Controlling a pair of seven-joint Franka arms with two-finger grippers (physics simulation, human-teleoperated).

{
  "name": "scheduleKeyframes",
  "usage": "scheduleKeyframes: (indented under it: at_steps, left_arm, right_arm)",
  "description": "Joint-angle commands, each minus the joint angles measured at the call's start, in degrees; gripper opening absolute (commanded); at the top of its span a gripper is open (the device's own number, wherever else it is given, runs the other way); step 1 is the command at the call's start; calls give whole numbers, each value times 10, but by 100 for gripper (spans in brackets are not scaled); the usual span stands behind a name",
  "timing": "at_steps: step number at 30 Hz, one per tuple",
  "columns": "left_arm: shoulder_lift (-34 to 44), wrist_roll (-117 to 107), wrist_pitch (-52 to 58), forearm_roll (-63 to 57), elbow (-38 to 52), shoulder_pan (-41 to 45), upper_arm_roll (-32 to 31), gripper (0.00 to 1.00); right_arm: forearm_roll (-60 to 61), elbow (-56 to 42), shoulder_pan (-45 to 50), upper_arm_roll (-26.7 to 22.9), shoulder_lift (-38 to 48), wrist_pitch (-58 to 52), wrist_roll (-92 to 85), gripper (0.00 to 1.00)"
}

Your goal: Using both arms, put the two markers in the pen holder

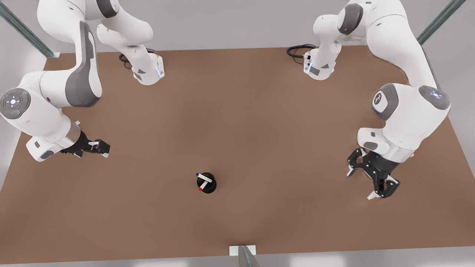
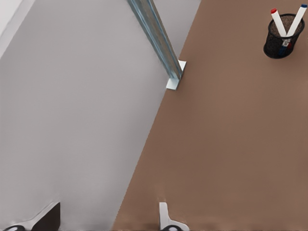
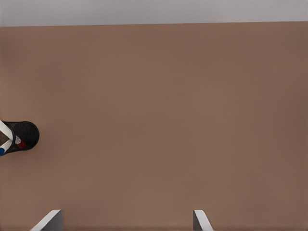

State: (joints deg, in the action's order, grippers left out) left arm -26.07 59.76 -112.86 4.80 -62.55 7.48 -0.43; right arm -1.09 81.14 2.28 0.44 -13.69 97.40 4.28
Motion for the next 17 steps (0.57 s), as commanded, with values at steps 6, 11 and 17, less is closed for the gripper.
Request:
scheduleKeyframes:
  at_steps: [6, 11, 17]
  left_arm:
    - [123, -660, 307, -102, -98, -24, -12, 100]
    - [114, -743, 302, -82, -92, -25, -13, 100]
    - [114, -744, 302, -82, -92, -24, -13, 100]
  right_arm:
    - [1, 0, 1, 0, 1, 0, -10, 100]
    - [0, 0, -3, 0, 1, 0, -10, 100]
    - [0, 0, -4, 0, 1, -1, -10, 100]
